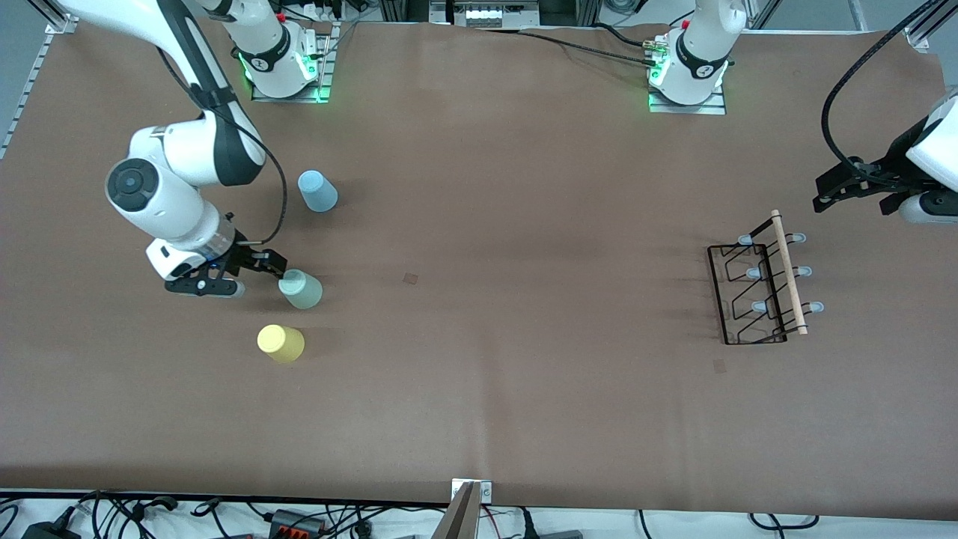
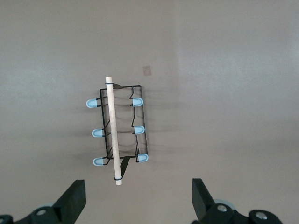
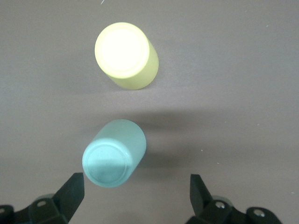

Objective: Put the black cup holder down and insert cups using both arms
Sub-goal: 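Reach the right gripper down to the teal cup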

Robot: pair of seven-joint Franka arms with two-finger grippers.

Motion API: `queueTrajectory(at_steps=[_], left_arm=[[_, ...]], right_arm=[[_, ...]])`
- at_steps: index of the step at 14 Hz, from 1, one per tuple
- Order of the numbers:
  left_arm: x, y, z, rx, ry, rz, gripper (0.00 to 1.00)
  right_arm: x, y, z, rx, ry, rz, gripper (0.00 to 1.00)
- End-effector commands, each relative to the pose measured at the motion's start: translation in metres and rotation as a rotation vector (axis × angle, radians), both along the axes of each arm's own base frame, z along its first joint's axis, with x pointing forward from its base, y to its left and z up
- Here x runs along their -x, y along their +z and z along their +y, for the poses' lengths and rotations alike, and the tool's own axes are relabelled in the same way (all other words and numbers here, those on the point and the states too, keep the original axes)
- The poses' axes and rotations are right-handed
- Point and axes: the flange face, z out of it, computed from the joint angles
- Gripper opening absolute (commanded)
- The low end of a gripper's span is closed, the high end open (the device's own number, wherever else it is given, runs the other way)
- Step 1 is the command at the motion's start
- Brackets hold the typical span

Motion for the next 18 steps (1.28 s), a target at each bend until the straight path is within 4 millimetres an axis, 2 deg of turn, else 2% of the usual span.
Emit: queueTrajectory(at_steps=[1, 4, 10, 14, 18], left_arm=[[-0.005, 0.005, -0.005, -0.005, -0.004, -0.006, 1.00], [-0.006, 0.004, -0.005, -0.004, 0.001, -0.003, 1.00], [-0.005, 0.001, 0.002, -0.006, 0.013, 0.006, 1.00], [-0.006, 0.001, 0.003, -0.006, 0.014, 0.004, 1.00], [-0.006, 0.001, 0.002, -0.006, 0.013, 0.004, 1.00]], right_arm=[[0.005, -0.010, 0.017, -0.011, -0.043, -0.014, 1.00], [0.003, -0.022, 0.026, -0.012, -0.029, -0.020, 1.00], [0.000, -0.021, 0.044, -0.017, -0.037, -0.026, 1.00], [-0.001, -0.031, 0.033, -0.006, -0.047, -0.012, 1.00], [-0.003, -0.032, 0.033, -0.007, -0.048, -0.014, 1.00]])
